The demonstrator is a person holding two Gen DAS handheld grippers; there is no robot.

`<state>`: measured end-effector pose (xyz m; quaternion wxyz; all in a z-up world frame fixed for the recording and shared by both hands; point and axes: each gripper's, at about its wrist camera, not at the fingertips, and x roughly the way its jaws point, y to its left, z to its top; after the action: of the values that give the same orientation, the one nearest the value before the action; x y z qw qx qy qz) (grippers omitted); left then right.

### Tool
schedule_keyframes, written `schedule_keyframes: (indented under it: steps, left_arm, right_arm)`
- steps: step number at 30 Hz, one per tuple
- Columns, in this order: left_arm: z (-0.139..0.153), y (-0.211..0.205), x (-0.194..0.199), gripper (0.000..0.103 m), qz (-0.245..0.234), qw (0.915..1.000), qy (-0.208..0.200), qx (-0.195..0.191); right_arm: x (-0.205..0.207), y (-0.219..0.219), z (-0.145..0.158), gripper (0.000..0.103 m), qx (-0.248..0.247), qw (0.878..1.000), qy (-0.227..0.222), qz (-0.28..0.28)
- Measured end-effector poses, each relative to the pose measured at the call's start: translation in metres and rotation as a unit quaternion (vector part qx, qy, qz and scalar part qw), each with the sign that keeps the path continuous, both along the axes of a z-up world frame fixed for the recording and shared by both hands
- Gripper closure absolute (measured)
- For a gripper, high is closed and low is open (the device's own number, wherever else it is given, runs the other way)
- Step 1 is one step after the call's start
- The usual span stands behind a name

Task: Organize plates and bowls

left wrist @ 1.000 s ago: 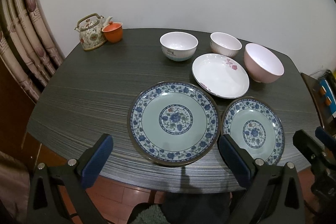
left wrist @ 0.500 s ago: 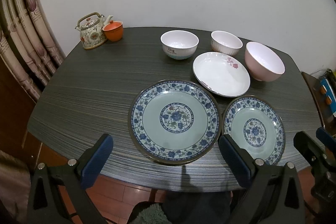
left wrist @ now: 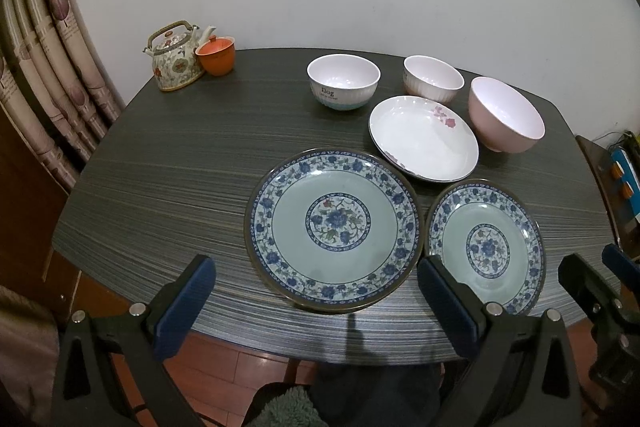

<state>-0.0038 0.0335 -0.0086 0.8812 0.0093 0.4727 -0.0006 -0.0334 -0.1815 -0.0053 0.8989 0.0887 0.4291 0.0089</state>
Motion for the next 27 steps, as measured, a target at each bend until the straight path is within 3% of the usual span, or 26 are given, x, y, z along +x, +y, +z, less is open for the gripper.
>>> schedule_keyframes:
  steps: [27]
  left_arm:
    - [-0.0044, -0.0016, 0.0008, 0.000, -0.002, 1.0000, 0.007, 0.002]
  right_arm:
    - [-0.0015, 0.0037, -0.0009, 0.001, 0.000, 1.000, 0.002, 0.004]
